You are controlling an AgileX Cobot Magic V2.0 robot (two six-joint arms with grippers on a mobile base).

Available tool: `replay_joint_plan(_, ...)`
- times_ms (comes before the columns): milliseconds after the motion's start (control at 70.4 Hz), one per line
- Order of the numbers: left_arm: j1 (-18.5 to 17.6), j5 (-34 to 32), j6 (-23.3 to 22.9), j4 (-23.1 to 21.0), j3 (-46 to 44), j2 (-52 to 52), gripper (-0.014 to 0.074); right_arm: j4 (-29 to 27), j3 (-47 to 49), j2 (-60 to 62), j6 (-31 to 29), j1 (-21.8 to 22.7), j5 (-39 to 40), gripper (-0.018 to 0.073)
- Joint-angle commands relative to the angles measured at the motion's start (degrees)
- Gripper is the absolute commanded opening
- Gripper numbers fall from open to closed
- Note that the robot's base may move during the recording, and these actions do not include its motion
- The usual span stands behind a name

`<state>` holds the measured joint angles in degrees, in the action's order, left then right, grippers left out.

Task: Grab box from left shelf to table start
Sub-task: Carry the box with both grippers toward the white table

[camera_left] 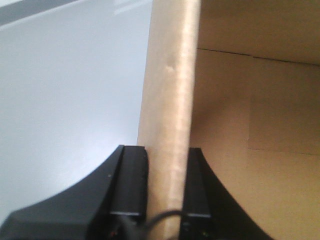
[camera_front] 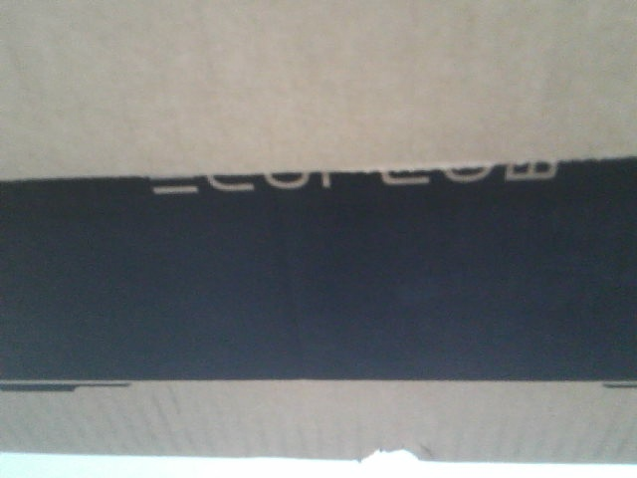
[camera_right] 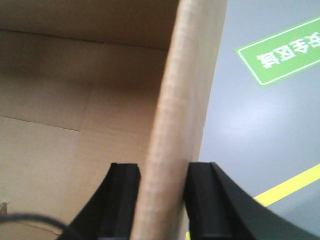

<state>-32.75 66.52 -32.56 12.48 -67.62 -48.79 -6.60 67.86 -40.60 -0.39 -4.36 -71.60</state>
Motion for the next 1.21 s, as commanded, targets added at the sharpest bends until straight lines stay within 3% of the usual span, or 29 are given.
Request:
replay_joint_plan(0, -0.29, -8.34, -1.95, -1.23, -2.23, 0.08, -0.0096, -3.56, 1.81, -0.16, -1.15, -0.13, 5.15, 0.0060)
replay_joint_plan(1193, -0.29, -8.45, -1.95, -1.23, -2.23, 0.08, -0.0096, -3.60, 1.81, -0.15, -1.15, -0.13, 5.18, 0.0060)
